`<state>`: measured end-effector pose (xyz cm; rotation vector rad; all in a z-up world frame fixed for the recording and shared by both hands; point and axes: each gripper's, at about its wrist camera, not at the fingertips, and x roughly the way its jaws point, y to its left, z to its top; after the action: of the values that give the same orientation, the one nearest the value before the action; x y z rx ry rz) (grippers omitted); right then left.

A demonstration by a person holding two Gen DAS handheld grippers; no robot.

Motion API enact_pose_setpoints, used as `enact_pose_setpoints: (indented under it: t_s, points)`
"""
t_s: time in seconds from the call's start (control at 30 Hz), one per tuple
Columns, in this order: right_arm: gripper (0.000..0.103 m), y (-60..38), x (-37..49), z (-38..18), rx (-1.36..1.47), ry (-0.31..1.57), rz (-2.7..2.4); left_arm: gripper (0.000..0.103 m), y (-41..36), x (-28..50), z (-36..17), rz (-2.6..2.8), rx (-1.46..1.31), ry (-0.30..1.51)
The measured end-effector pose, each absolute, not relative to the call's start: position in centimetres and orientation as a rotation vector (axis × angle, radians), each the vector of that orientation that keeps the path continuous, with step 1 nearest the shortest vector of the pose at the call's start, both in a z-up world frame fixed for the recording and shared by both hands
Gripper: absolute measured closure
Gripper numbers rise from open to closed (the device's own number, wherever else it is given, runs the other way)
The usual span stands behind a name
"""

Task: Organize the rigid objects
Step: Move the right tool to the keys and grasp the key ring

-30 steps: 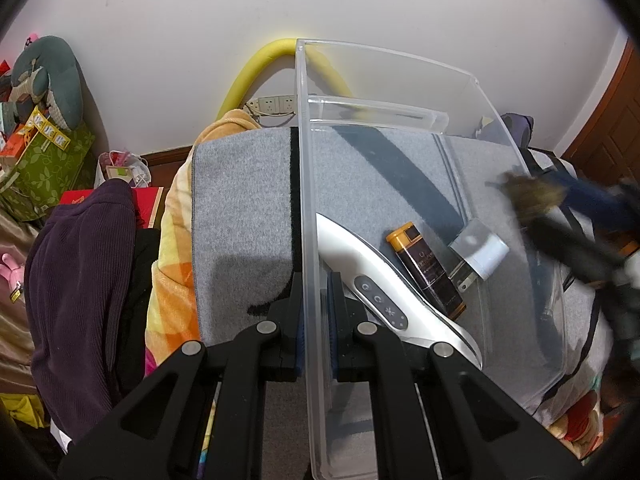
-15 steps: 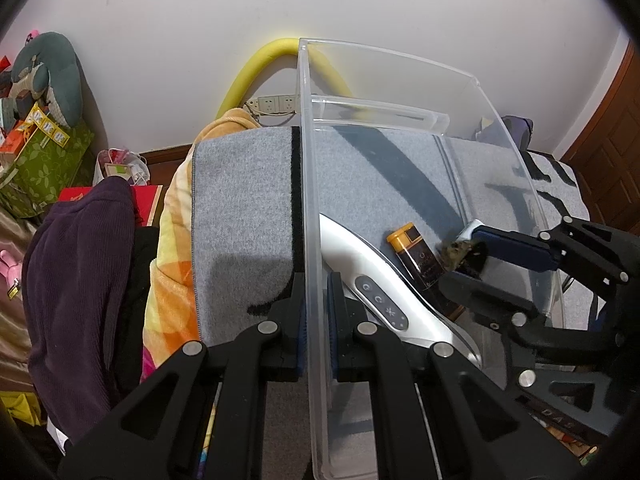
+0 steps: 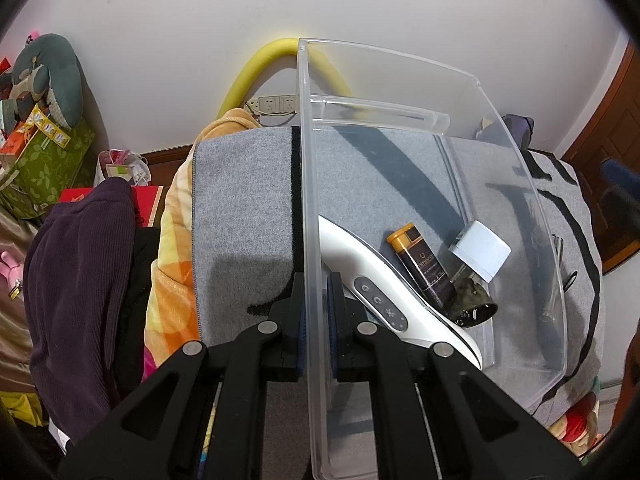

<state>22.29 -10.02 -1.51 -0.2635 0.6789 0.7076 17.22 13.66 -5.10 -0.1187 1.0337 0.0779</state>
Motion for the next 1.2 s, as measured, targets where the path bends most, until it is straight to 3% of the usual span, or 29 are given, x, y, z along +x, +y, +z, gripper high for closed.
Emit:
enact_pose_setpoints:
  t_s: [0.27, 0.63, 0.77, 0.87, 0.93, 1.2]
  points:
    - [0.053, -14.7, 23.6, -1.2, -0.256, 0.676, 0.6, 0.096, 13.6, 17.2, -5.1, 0.079, -0.117, 1.034]
    - [0.053, -14.1, 29.2, -10.6, -0.214, 0.998, 0.561, 0.096, 13.7, 17.1, -5.0, 0.075, -0.11, 1.038]
    - [0.051, -13.7, 28.8, -11.5, -0.247, 0.985, 0.552, 0.096, 13.6, 17.1, -5.1, 0.078, -0.108, 1.039]
    - [0.06, -13.1, 28.4, -11.5, -0.29, 0.962, 0.547, 0.096, 13.7, 17.2, -5.2, 0.079, -0.11, 1.038]
    - [0.077, -12.9, 28.0, -11.4, -0.297, 0.954, 0.566, 0.096, 13.6, 17.2, -5.2, 0.079, -0.11, 1.037]
    - [0.078, -14.0, 27.3, -11.2, -0.232, 0.93, 0.582, 0.096, 13.4, 17.1, -5.3, 0.078, -0.11, 1.039]
